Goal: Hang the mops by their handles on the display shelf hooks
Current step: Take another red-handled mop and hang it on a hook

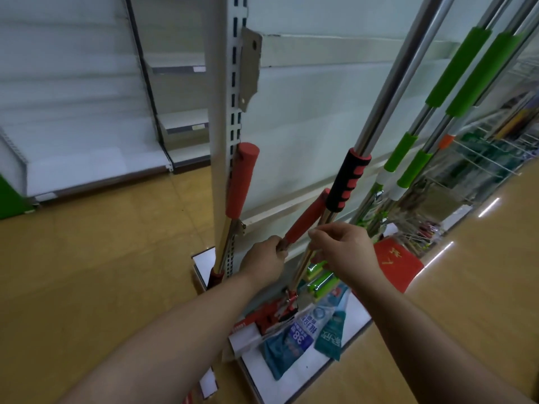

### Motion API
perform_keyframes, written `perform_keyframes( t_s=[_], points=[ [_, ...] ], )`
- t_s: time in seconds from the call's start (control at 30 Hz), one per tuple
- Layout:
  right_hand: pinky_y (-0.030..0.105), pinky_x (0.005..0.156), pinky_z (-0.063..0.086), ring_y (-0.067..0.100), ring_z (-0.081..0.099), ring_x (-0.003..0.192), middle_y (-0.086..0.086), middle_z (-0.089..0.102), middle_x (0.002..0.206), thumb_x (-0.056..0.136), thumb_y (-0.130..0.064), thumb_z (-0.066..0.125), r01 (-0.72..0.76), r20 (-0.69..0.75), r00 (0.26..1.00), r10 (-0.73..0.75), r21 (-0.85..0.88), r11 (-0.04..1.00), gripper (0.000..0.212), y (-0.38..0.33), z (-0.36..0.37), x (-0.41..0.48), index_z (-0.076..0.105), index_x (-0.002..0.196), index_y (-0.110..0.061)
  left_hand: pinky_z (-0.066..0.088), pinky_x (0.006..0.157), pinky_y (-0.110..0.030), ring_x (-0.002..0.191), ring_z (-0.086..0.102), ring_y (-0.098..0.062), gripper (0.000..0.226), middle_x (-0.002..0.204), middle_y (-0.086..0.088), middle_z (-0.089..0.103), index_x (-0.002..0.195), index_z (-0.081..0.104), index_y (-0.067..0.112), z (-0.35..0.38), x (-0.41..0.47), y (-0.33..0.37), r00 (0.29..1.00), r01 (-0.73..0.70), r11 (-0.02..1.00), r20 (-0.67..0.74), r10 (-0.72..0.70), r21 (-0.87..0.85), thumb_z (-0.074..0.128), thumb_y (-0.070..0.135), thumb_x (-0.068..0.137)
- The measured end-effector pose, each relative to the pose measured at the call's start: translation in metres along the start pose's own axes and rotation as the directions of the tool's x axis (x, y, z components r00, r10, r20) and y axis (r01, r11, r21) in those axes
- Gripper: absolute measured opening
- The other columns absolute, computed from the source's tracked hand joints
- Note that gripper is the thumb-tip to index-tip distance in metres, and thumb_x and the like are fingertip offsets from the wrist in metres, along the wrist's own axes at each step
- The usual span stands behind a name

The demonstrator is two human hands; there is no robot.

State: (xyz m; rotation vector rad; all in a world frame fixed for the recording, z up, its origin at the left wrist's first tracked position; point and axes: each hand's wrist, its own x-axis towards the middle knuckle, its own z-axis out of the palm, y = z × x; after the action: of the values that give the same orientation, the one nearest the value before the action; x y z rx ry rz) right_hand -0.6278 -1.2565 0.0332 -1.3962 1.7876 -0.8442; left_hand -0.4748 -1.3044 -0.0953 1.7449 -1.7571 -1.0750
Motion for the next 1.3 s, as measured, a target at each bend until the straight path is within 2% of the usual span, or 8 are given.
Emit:
perform_keyframes(
  t_s=[0.2, 0.37, 0.57, 0.8, 0.93, 1.07, 1.2, 1.3],
  points=[
    [0.026, 0.062, 0.060, 0.009, 0.075, 0.069, 0.006, 0.078, 0.108, 0.098, -0.040, 0.066, -0.025, 0.014, 1.000, 0.027, -0.132, 0.991, 0.043, 0.007, 0.014, 0.010, 0.073, 0.128, -0.010, 0.058, 0.088, -0.044, 0.100, 0.068, -0.030, 0.023, 0.108, -0.008, 0.073, 0.122, 0.061, 0.024, -0.013, -0.018, -0.009, 1.000, -0.002, 1.000, -0.022, 0.002, 0.004, 0.055, 0.035, 0.102],
    [0.040, 0.081, 0.064, 0.014, 0.077, 0.084, 0.005, 0.075, 0.124, 0.094, -0.045, 0.071, -0.043, 0.077, 0.996, 0.047, -0.057, 0.997, 0.060, 0.002, 0.025, 0.008, 0.059, 0.144, -0.015, 0.057, 0.089, -0.039, 0.101, 0.068, -0.025, 0.029, 0.112, -0.003, 0.073, 0.129, 0.059, 0.030, -0.021, -0.037, -0.014, 0.999, 0.013, 1.000, -0.035, -0.014, -0.013, 0.054, 0.040, 0.102],
    [0.041, 0.091, 0.060, 0.017, 0.073, 0.102, -0.001, 0.076, 0.110, 0.094, -0.034, 0.074, 0.078, 0.202, 0.976, -0.087, 0.050, 0.996, 0.011, -0.011, 0.042, -0.003, 0.064, 0.099, -0.033, 0.045, 0.080, -0.025, 0.100, 0.062, -0.014, 0.030, 0.118, 0.002, 0.072, 0.133, 0.061, 0.029, -0.030, -0.069, -0.021, 0.999, 0.001, 0.995, -0.041, -0.006, -0.100, 0.056, 0.033, 0.104],
    [0.028, 0.081, 0.054, 0.002, 0.074, 0.086, -0.008, 0.079, 0.091, 0.092, -0.035, 0.076, 0.192, 0.333, 0.920, -0.205, 0.073, 0.979, 0.008, -0.034, 0.066, -0.017, 0.072, 0.091, -0.028, 0.050, 0.089, -0.029, 0.112, 0.065, -0.017, 0.038, 0.126, 0.005, 0.070, 0.138, 0.060, 0.030, -0.068, -0.098, -0.047, 0.997, 0.021, 0.987, -0.074, -0.033, -0.156, 0.061, 0.036, 0.100],
    [0.043, 0.086, 0.062, 0.011, 0.077, 0.084, -0.004, 0.080, 0.085, 0.087, -0.036, 0.079, 0.286, 0.332, 0.897, -0.291, 0.068, 0.956, 0.014, -0.055, 0.093, -0.028, 0.076, 0.090, -0.022, 0.053, 0.084, -0.034, 0.098, 0.067, -0.010, 0.022, 0.107, 0.018, 0.071, 0.125, 0.061, 0.039, -0.098, -0.117, -0.063, 0.996, 0.044, 0.964, -0.058, -0.061, -0.261, 0.060, 0.037, 0.102],
    [0.044, 0.084, 0.063, 0.010, 0.075, 0.080, -0.005, 0.078, 0.083, 0.087, -0.034, 0.080, 0.382, 0.365, 0.854, -0.370, 0.041, 0.923, 0.018, -0.080, 0.121, -0.040, 0.075, 0.091, -0.018, 0.053, 0.100, -0.043, 0.112, 0.068, -0.018, 0.024, 0.112, 0.008, 0.073, 0.122, 0.066, 0.033, -0.131, -0.134, -0.079, 0.993, 0.049, 0.953, -0.085, -0.077, -0.298, 0.066, 0.035, 0.098],
    [0.039, 0.085, 0.062, 0.006, 0.074, 0.084, -0.009, 0.076, 0.086, 0.086, -0.042, 0.080, 0.466, 0.383, 0.811, -0.441, 0.031, 0.884, 0.020, -0.102, 0.143, -0.052, 0.074, 0.090, -0.024, 0.051, 0.086, -0.020, 0.103, 0.068, -0.012, 0.025, 0.118, -0.005, 0.074, 0.124, 0.070, 0.018, -0.158, -0.152, -0.090, 0.988, 0.062, 0.947, -0.112, -0.102, -0.315, 0.068, 0.022, 0.099],
    [0.030, 0.082, 0.059, 0.004, 0.071, 0.086, -0.011, 0.074, 0.090, 0.090, -0.042, 0.076, 0.493, 0.417, 0.779, -0.469, 0.055, 0.868, 0.020, -0.115, 0.157, -0.064, 0.072, 0.097, -0.024, 0.046, 0.078, -0.011, 0.103, 0.066, -0.003, 0.028, 0.120, 0.002, 0.073, 0.126, 0.070, 0.017, -0.175, -0.165, -0.096, 0.985, 0.069, 0.954, -0.130, -0.111, -0.293, 0.068, 0.020, 0.099]
  ],
)
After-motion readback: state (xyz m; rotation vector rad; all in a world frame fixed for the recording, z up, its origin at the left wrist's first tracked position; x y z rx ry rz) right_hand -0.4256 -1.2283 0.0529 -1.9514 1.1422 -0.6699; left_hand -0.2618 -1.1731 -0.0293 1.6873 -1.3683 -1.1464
